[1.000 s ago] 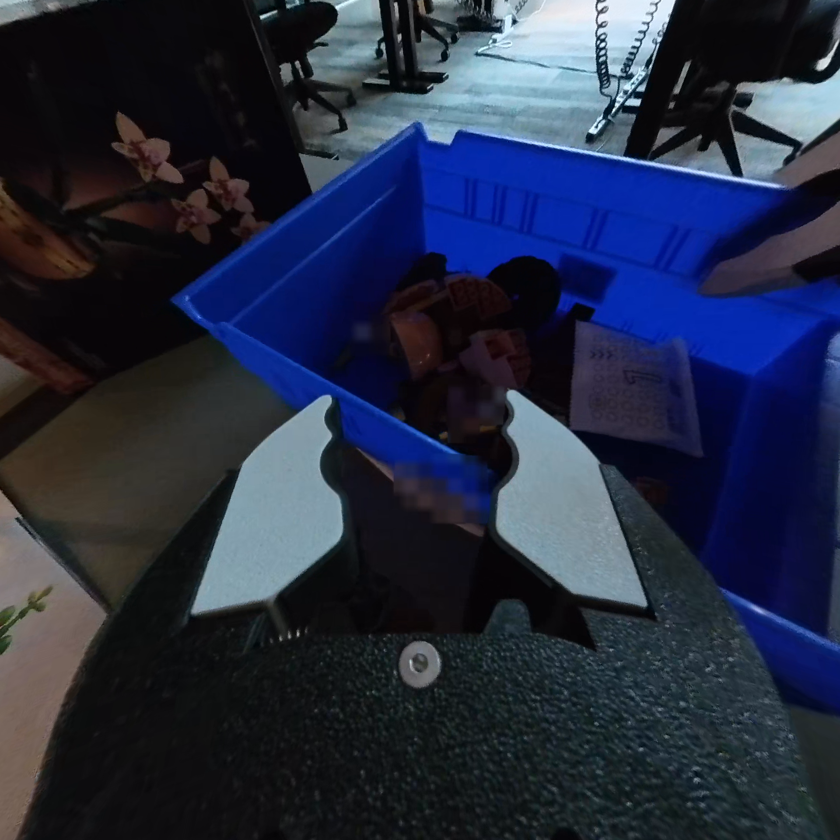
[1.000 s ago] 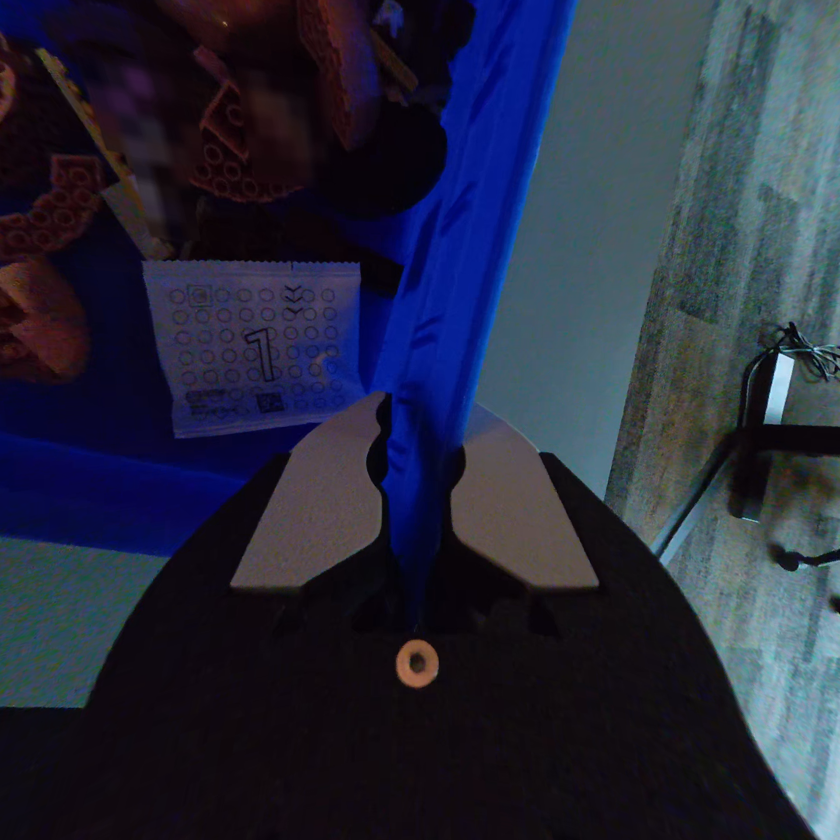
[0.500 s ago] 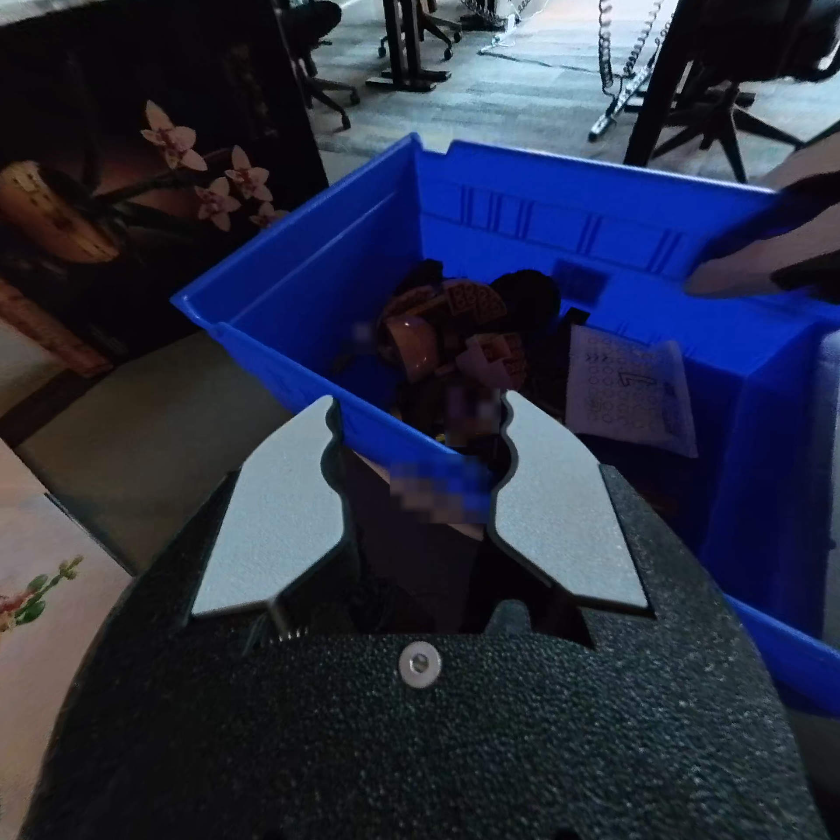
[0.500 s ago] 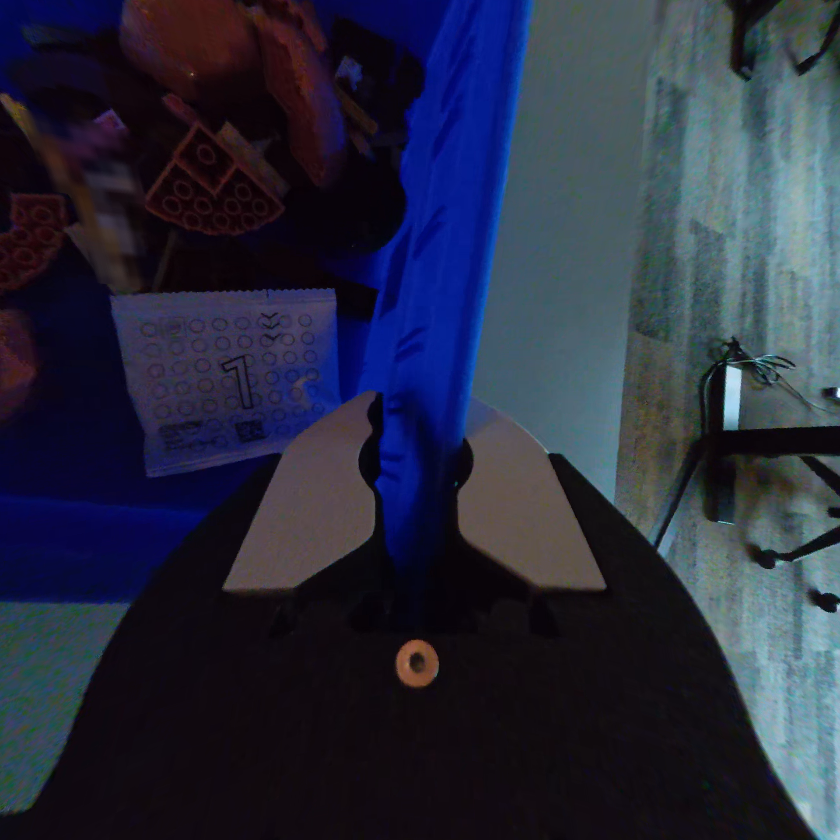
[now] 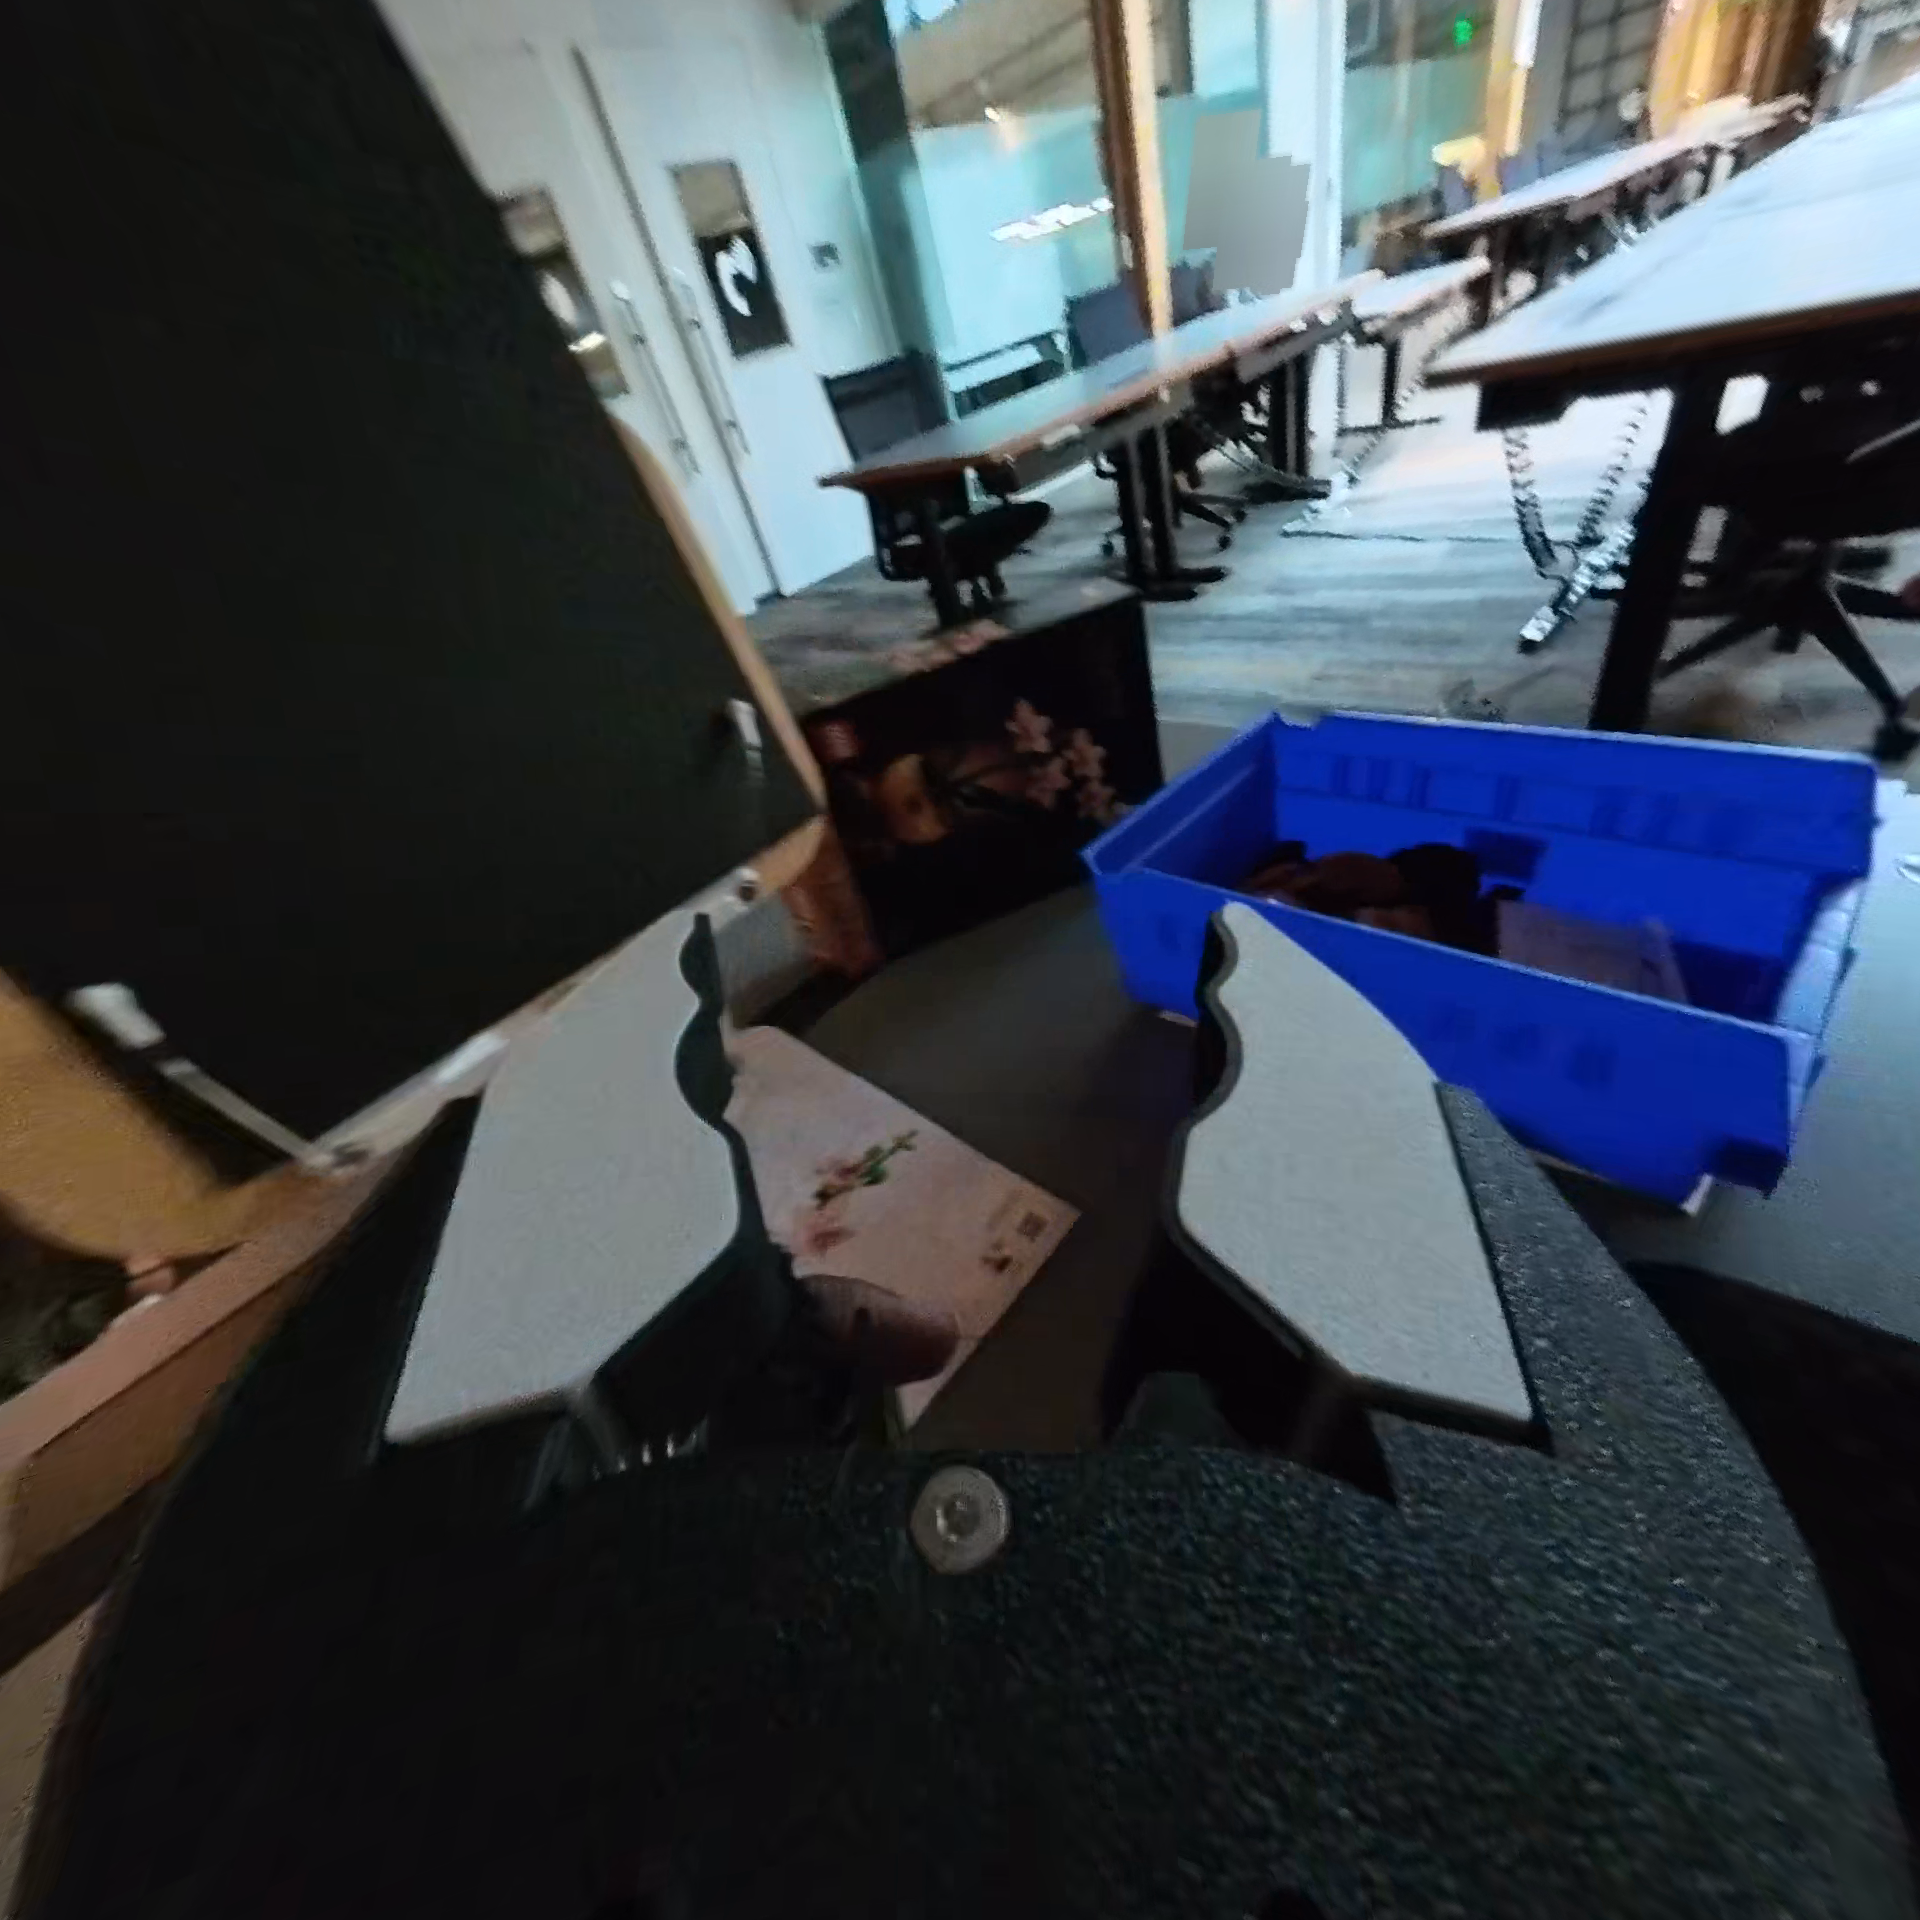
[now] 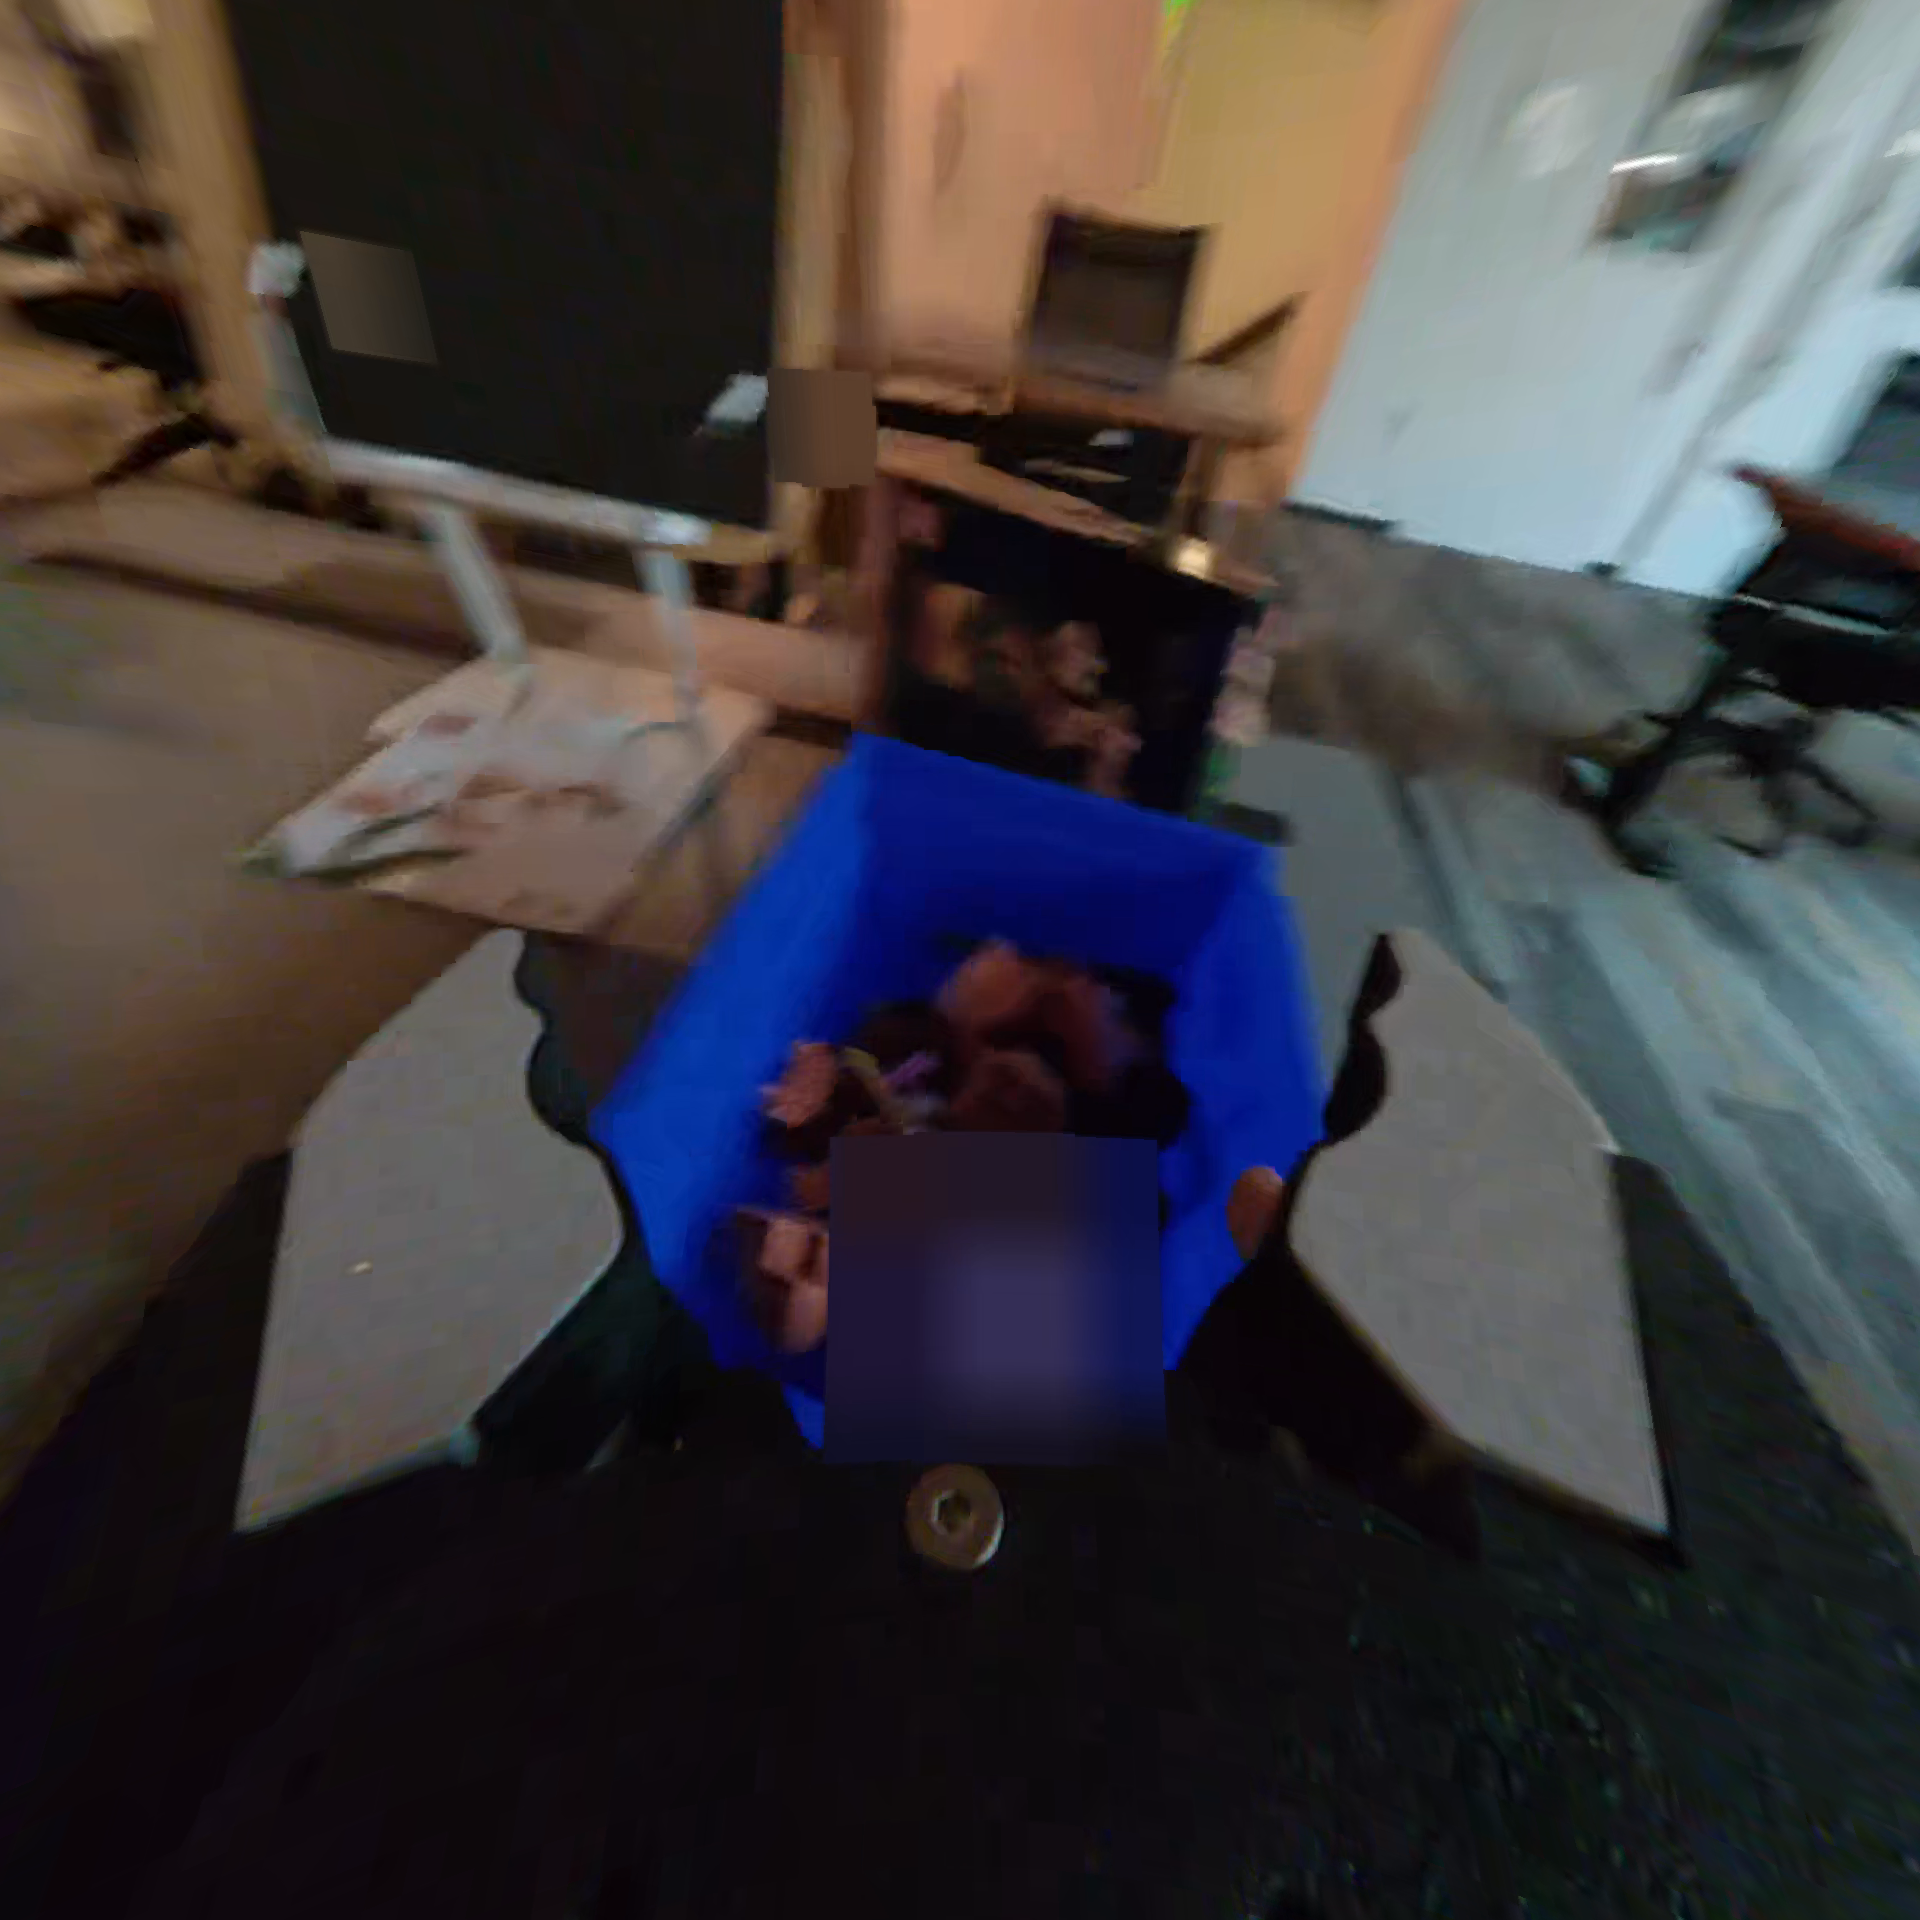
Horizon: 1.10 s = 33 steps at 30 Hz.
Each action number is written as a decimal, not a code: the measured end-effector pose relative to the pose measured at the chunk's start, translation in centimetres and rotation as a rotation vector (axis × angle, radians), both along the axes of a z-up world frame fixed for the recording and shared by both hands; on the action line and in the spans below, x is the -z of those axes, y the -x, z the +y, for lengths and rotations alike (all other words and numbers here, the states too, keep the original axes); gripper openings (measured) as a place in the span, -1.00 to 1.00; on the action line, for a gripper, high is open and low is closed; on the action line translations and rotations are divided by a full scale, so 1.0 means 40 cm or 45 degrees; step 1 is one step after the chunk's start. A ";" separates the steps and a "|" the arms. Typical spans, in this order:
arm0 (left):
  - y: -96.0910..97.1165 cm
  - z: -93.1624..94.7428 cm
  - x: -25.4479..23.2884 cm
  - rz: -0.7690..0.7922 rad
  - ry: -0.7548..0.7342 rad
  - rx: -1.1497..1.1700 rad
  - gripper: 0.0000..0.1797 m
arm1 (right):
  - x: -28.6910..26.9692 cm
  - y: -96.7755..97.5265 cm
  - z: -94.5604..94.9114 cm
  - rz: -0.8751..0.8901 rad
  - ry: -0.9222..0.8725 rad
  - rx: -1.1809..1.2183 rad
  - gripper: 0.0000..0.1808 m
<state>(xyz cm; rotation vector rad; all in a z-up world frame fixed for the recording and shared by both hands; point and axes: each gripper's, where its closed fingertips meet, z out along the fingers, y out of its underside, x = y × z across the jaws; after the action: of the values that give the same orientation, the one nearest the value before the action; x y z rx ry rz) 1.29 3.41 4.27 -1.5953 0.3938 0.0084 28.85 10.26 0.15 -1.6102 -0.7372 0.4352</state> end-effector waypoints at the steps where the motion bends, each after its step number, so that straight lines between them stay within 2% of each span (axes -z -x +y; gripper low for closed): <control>1: 0.028 -0.027 -0.028 -0.013 -0.024 -0.024 0.00 | -0.028 0.058 -0.019 -0.006 -0.013 -0.054 0.59; 4: 0.125 -0.084 -0.090 0.000 -0.074 -0.117 0.04 | -0.133 0.242 -0.073 -0.014 -0.075 -0.205 0.61; 8: 0.233 -0.110 -0.153 -0.077 -0.124 -0.166 -0.10 | -0.272 0.476 -0.128 -0.013 -0.178 -0.351 0.59; 11: 0.333 -0.098 -0.179 -0.114 -0.166 -0.292 -0.25 | -0.319 0.614 -0.122 0.004 -0.232 -0.398 0.33; 14: 0.404 -0.049 -0.118 -0.190 -0.097 -0.340 -0.28 | -0.232 0.730 -0.054 0.033 -0.112 -0.430 0.20; 16: 0.437 0.004 -0.049 -0.207 -0.014 -0.320 -0.29 | -0.117 0.801 0.010 0.061 -0.011 -0.489 0.14; 21: 0.521 0.149 0.164 -0.379 -0.055 -0.383 -0.34 | 0.187 0.852 0.204 0.036 -0.033 -0.260 0.04; 25: 0.527 0.220 0.335 -0.338 0.049 -0.490 -0.36 | 0.257 0.849 0.249 0.134 -0.056 -0.184 -0.09; 26: 0.532 0.227 0.366 -0.335 0.081 -0.526 -0.39 | 0.286 0.849 0.256 0.114 -0.001 -0.168 -0.14; 29: 0.538 0.239 0.435 -0.345 0.223 -0.580 -0.37 | 0.368 0.846 0.271 0.010 0.183 -0.119 -0.08; 33: 0.540 0.246 0.489 -0.269 0.309 -0.601 -0.38 | 0.430 0.838 0.277 -0.148 0.202 -0.095 -0.05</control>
<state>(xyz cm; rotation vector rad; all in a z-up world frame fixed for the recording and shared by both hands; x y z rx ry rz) -20.32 13.25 -15.30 -1.8765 -0.1578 0.1570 -4.69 21.34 -17.05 -1.7720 -0.8710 0.4664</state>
